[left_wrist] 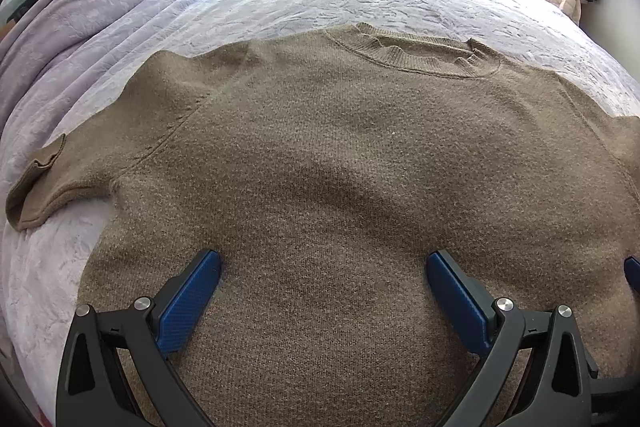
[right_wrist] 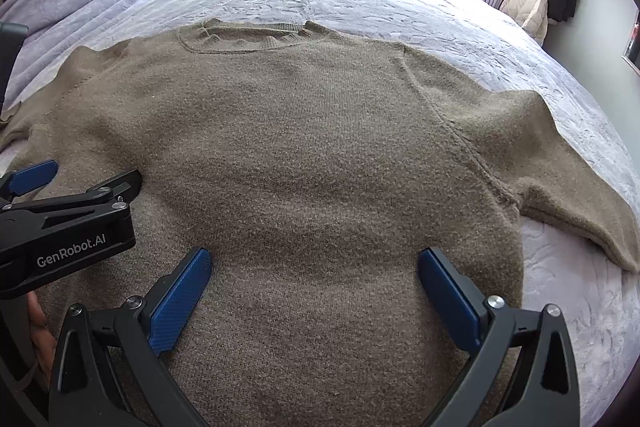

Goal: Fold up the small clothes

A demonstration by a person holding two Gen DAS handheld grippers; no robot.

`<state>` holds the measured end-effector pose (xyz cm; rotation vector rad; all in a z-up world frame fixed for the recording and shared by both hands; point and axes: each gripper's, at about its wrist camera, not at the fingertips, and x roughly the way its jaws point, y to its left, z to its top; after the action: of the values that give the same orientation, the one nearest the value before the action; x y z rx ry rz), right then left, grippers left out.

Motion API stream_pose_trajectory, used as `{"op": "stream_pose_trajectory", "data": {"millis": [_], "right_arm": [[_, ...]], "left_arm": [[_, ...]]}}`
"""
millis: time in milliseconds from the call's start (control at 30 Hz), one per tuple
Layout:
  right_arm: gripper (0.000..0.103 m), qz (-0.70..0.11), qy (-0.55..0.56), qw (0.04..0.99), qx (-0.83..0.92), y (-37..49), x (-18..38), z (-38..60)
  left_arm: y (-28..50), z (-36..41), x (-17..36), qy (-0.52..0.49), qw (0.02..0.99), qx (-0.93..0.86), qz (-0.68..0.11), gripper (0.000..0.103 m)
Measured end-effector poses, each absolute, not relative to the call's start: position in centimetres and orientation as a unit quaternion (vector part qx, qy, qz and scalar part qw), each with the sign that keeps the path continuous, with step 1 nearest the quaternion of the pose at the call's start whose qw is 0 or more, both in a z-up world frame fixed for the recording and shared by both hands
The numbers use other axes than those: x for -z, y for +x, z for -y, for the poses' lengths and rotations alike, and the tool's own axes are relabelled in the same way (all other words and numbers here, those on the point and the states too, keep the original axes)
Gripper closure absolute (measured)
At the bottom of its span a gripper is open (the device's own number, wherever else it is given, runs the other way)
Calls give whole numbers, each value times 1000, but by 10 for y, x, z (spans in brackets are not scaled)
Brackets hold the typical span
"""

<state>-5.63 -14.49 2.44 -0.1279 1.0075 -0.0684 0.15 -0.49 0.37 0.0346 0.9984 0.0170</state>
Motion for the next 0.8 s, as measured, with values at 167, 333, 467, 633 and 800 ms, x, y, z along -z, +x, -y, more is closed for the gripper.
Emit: {"op": "stream_pose_trajectory", "data": {"millis": [167,333,467,633,800], "right_arm": [[0,-480,-66,874,36,-55,-25,146],[0,-477,-78,875,40,-54,-25,144],[0,-478,-76,874,40,-53,-26,144],[0,-483,-69,872,34,-53,-28,145],[0,-491,-43,870,9,-51,-41,153]], "left_arm": [[0,5,-5,17,878,-7,-478,0],[1,6,-5,19,875,-7,-484,0],[2,8,-6,28,873,-7,-486,0],[4,7,-11,23,869,-8,-494,0],[4,12,-25,29,871,-8,-491,0]]}}
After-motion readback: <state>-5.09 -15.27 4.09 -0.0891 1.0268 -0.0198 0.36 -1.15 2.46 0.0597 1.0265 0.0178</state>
